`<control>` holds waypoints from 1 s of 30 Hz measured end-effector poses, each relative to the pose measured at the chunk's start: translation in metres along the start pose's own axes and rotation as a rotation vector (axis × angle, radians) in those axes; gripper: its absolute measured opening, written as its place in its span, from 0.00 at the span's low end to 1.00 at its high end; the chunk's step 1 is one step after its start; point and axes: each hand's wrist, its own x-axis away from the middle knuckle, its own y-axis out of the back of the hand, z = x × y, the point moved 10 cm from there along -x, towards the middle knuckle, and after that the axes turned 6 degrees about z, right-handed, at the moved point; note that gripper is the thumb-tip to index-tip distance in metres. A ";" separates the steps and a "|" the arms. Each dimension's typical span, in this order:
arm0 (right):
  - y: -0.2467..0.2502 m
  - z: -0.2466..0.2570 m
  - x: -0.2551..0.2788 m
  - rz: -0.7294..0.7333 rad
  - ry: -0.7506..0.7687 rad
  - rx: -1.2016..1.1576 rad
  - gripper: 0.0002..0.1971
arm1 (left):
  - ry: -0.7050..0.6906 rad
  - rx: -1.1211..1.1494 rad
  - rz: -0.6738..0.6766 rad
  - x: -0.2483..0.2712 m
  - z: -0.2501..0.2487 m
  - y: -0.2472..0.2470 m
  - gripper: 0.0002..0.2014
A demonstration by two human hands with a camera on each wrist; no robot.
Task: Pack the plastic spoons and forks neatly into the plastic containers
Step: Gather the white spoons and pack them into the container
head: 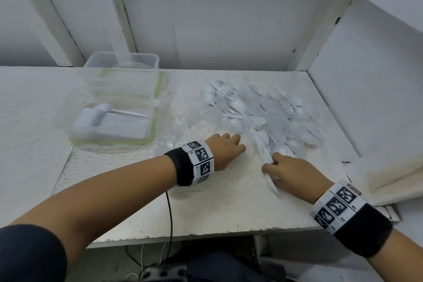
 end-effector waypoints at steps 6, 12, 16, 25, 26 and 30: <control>0.026 0.025 -0.009 -0.144 0.159 -0.142 0.09 | -0.036 0.022 0.039 0.013 0.005 -0.003 0.26; 0.036 0.008 -0.020 -0.227 0.081 -0.553 0.05 | -0.095 0.062 0.056 0.027 0.011 0.001 0.19; 0.063 -0.003 -0.021 -0.337 0.064 -0.916 0.07 | -0.155 0.198 -0.146 0.043 0.023 0.025 0.13; 0.091 -0.060 -0.013 -0.663 -0.214 -1.656 0.12 | -0.019 0.977 -0.600 0.087 0.087 0.076 0.06; 0.089 -0.064 -0.013 -0.682 -0.238 -1.649 0.12 | 0.004 1.062 -0.625 0.088 0.093 0.076 0.06; 0.080 -0.058 -0.019 -0.484 -0.183 -1.332 0.08 | 0.027 1.254 -0.707 0.093 0.104 0.075 0.04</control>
